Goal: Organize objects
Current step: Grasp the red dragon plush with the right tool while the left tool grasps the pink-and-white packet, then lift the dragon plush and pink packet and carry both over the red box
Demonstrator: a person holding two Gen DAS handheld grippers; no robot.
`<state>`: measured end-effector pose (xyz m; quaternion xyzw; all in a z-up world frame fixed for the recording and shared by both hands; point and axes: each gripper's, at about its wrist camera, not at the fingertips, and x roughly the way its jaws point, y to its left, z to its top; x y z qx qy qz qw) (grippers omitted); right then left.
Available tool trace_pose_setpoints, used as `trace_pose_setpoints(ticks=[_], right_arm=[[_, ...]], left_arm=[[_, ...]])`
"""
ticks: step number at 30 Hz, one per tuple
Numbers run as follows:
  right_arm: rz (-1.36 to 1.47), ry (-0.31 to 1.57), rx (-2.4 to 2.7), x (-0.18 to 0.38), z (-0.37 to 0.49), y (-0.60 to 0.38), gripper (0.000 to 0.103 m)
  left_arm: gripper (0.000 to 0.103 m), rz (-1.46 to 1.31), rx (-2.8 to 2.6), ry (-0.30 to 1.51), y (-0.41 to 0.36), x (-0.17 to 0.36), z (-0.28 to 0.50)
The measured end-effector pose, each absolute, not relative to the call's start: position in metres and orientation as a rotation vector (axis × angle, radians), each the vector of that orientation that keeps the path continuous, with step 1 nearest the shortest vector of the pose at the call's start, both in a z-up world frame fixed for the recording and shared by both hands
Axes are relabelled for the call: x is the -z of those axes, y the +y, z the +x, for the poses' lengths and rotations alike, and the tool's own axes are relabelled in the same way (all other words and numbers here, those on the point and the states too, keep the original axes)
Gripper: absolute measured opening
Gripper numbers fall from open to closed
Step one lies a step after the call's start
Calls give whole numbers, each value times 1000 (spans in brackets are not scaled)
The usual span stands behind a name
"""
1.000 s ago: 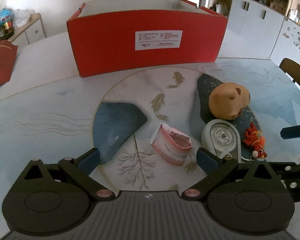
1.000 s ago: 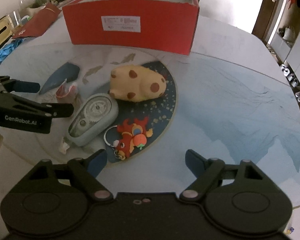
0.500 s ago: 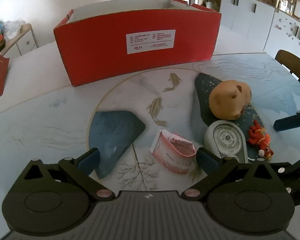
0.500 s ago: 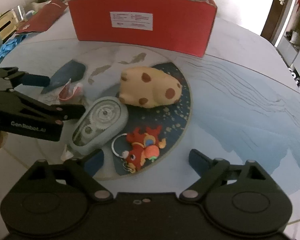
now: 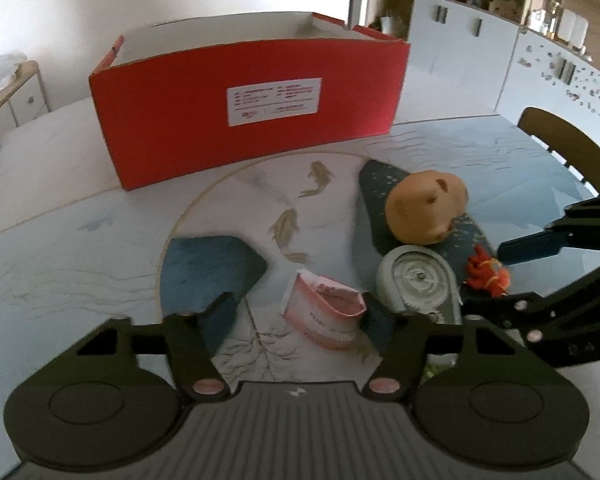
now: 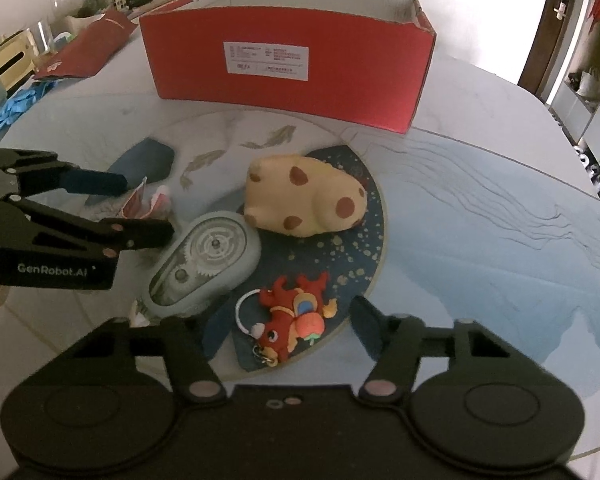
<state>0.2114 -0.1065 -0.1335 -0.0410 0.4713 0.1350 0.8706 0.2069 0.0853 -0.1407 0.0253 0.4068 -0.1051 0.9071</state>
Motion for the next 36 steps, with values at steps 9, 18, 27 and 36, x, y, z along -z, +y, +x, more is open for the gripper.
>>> trace_pose_setpoints(ticks=[9,18,27,36], right_arm=[[-79,992,-279,130,209,-108,41],[-57,982,-269,119,200,-116,40],[-42,958,-286,90,189,-123,40],[-15,935,-293,67,186,-130,40]], left_arm=[[32,36,240,849,85,138,206],[24,-3,246,858,90,129,201],[22,-10,262,876,89,118,190],[21,-44,261,865,93,107,184]])
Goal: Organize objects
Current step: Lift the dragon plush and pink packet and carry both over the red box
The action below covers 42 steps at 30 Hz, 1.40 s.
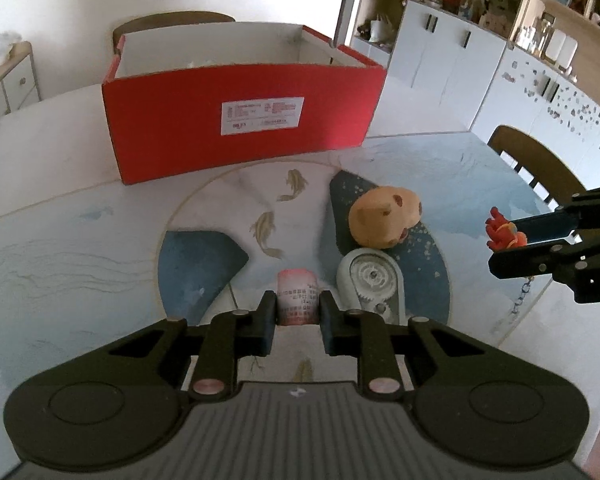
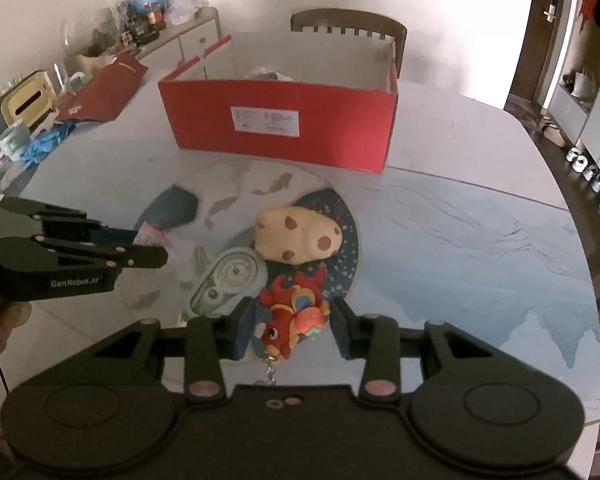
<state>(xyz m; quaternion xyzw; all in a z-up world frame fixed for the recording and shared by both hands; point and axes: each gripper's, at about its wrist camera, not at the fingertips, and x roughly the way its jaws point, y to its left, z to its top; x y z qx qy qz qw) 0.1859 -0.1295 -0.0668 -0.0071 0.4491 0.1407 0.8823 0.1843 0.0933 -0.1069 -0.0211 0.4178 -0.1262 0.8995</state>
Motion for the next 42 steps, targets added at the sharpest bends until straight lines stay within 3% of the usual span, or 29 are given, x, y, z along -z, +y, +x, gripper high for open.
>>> trace_pose_setpoints(ticks=[17,32,42], right_arm=[[-50,842,-316,17,224,-126,40],[-110,768,-297,-18,309,-118,40],[-156,758,-269,-20,363,-103,40]], left_arm=[[21,-20,310,759,92,41,206],[21,112,288,633,108,-12,285],[21,193,272,643,114,-19,343]])
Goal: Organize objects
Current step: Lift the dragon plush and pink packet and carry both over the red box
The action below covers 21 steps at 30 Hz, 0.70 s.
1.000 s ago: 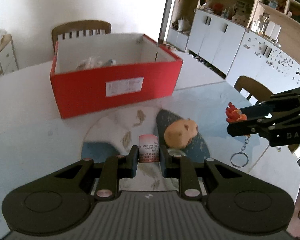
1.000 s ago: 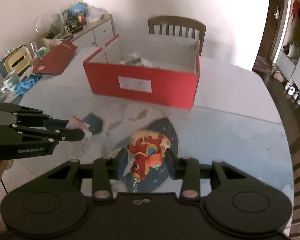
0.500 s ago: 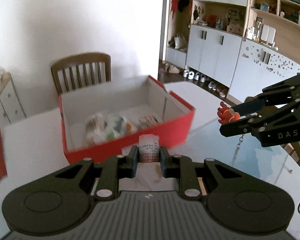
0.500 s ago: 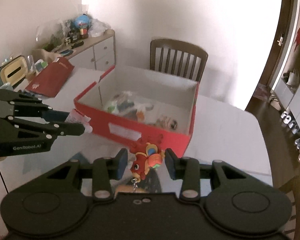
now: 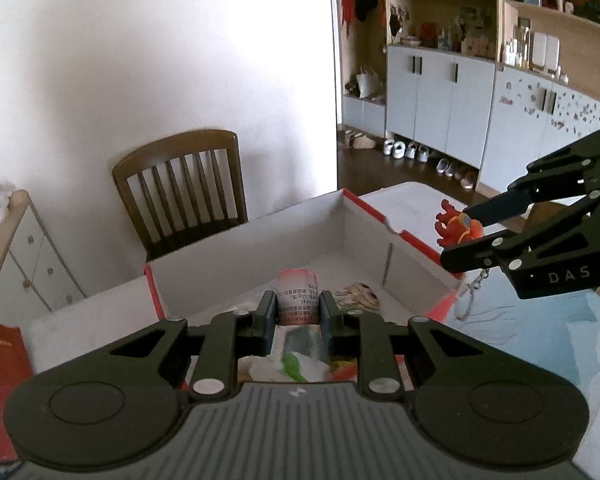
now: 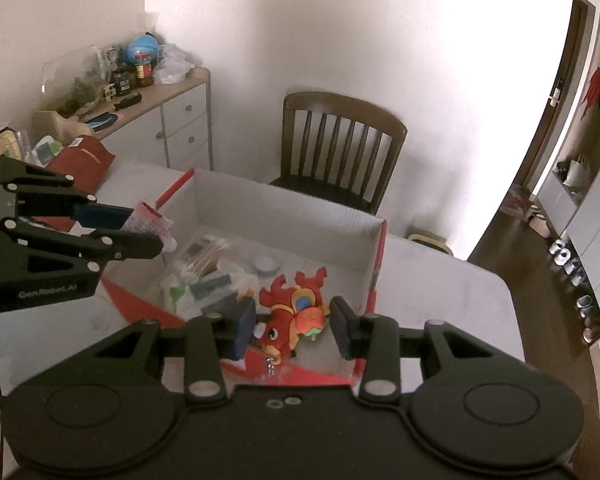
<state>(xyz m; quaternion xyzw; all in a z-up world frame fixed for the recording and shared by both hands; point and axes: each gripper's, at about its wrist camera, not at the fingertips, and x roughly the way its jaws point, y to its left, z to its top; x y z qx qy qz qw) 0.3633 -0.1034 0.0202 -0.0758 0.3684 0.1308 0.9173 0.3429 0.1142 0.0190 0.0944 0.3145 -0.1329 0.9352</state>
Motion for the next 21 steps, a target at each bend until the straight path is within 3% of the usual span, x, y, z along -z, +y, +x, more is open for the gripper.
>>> trace_pose_setpoints(ticks=[21], right_arm=[[-73,907,-195,44,435,-93,40]], left_arm=[[21,275,325,775,106,31,453]])
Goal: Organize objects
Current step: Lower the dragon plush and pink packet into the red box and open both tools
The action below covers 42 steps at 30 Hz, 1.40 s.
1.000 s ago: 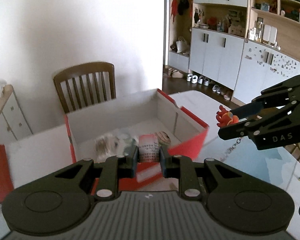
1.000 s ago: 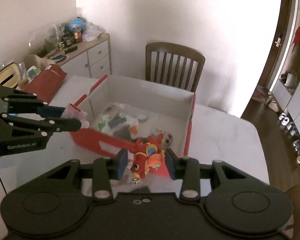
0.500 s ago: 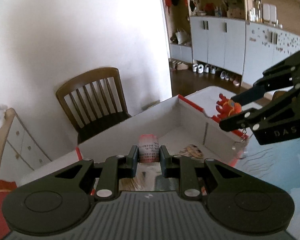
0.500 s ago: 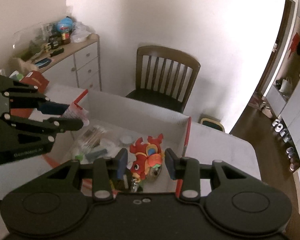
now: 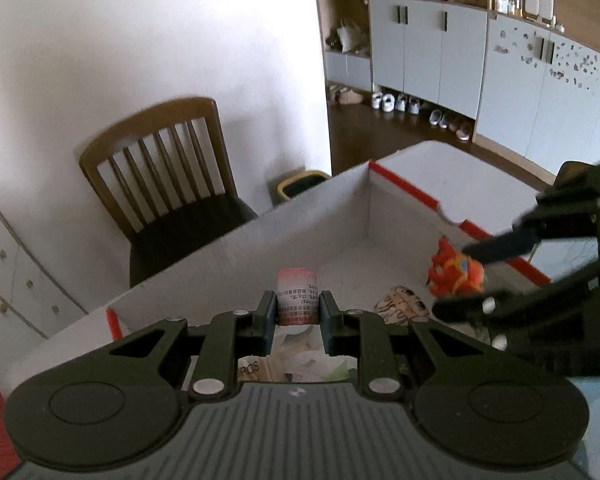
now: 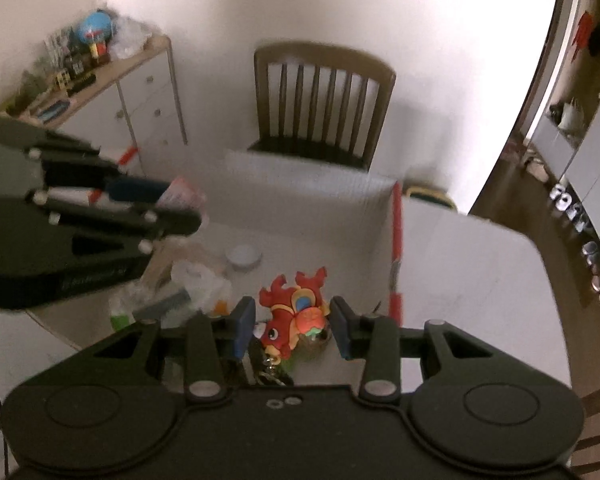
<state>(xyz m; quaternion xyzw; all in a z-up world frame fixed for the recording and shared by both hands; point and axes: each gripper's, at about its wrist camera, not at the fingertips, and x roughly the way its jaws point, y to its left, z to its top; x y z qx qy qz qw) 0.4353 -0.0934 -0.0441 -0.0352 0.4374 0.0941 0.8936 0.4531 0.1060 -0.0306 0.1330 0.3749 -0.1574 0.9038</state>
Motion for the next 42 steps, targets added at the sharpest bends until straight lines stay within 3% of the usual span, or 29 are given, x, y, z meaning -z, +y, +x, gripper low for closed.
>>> trace_pose_setpoints(ticks=[21,27,30,40,42], right_arm=[[-32,1035,-184,81,437,-84,42],[-30,1027,-185,76,438,-86,45],[-33,1020,-186,76,435,-85,51],[-19,971,-186,57,422,-91,52],[-20,959,-186,52,417,-93,52]], left_arm=[[21,246,334,960,109,83,477],[22,217,320,973,111,82,476],[23,223,319,964,110,79,471],[26,197,300,918,112,60,452],[33,196,304,905,111,55,446]])
